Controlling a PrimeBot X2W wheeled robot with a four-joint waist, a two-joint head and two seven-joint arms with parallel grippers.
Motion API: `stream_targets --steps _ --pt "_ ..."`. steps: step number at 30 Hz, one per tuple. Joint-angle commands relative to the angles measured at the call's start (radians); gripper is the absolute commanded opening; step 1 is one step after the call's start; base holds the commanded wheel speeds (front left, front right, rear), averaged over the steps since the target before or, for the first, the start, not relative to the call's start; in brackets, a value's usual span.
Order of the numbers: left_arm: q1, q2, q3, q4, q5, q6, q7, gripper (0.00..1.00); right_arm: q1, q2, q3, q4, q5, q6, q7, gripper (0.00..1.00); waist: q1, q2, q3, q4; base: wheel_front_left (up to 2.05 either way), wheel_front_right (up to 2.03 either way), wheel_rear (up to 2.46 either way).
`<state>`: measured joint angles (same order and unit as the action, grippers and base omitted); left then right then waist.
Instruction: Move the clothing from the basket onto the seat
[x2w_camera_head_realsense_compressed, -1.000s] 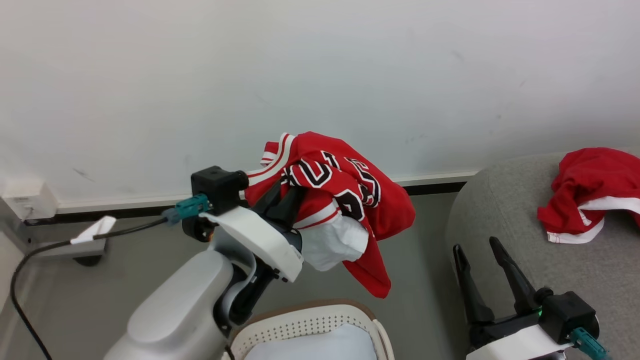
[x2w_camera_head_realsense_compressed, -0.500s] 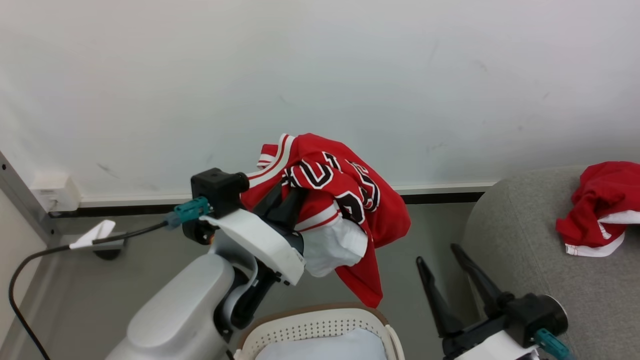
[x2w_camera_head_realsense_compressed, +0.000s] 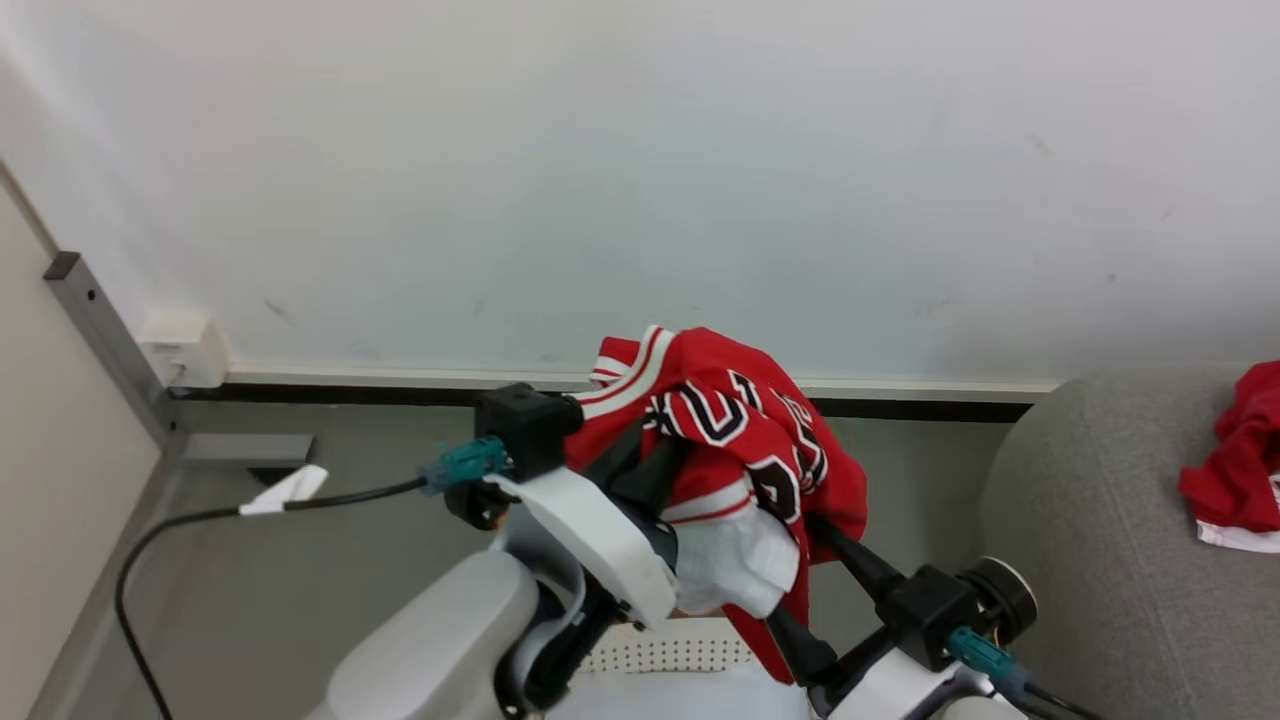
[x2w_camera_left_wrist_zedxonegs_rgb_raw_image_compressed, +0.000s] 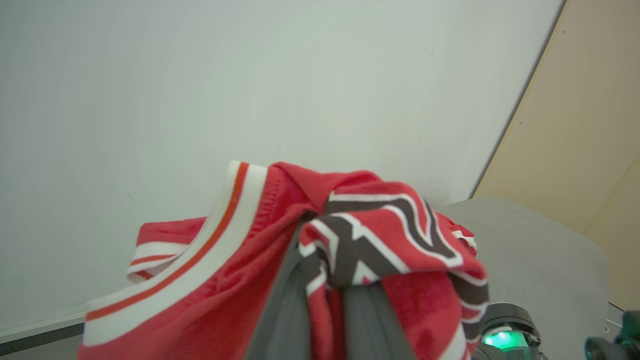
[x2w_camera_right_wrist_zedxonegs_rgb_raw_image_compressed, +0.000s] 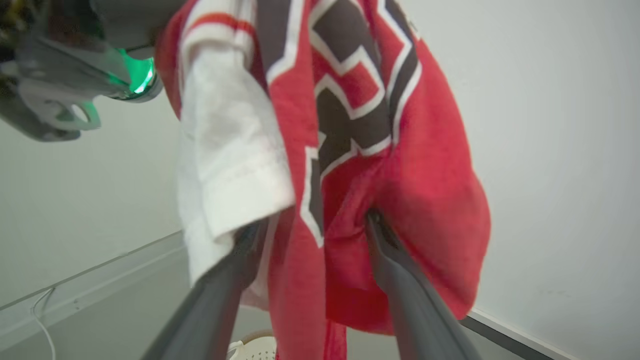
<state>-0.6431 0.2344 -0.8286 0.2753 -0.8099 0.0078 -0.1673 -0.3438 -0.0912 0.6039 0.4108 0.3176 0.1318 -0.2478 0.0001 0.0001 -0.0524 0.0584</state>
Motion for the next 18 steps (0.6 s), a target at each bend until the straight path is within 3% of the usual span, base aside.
stream_targets --steps 1,8,9,10,11,18 --pt "0.016 -0.005 -0.004 0.0 0.013 -0.007 0.003 0.0 -0.018 0.005 0.003 0.013 0.0 -0.002 -0.007 1.0 -0.0001 -0.0001 0.001 0.015 0.0 0.0 0.0" --pt "0.037 -0.042 -0.058 0.007 0.017 -0.028 0.011 0.0 -0.075 0.024 0.013 0.106 0.003 -0.002 -0.016 1.0 -0.0001 -0.0001 -0.002 0.071 0.0 0.0 0.0" --pt "0.039 -0.046 -0.064 0.008 0.017 -0.03 0.011 0.0 -0.081 0.027 0.02 0.118 0.007 -0.002 -0.016 0.61 -0.0001 -0.0001 -0.003 0.078 0.0 0.0 0.0" --pt "0.04 -0.049 -0.068 0.01 0.016 -0.032 0.01 0.0 -0.087 0.03 0.024 0.129 0.013 -0.002 -0.017 0.15 -0.0001 -0.0001 -0.004 0.084 0.0 0.0 0.0" --pt "0.042 -0.051 -0.069 0.012 0.015 -0.034 0.01 0.0 -0.093 0.031 0.03 0.138 0.017 -0.002 -0.017 0.0 -0.0001 -0.0001 -0.005 0.089 0.0 0.0 0.0" --pt "0.051 -0.041 -0.069 0.027 0.009 -0.029 0.001 0.0 -0.099 0.037 0.028 0.152 0.048 -0.002 -0.018 0.0 -0.0001 -0.0001 -0.01 0.096 0.0 0.0 0.0"
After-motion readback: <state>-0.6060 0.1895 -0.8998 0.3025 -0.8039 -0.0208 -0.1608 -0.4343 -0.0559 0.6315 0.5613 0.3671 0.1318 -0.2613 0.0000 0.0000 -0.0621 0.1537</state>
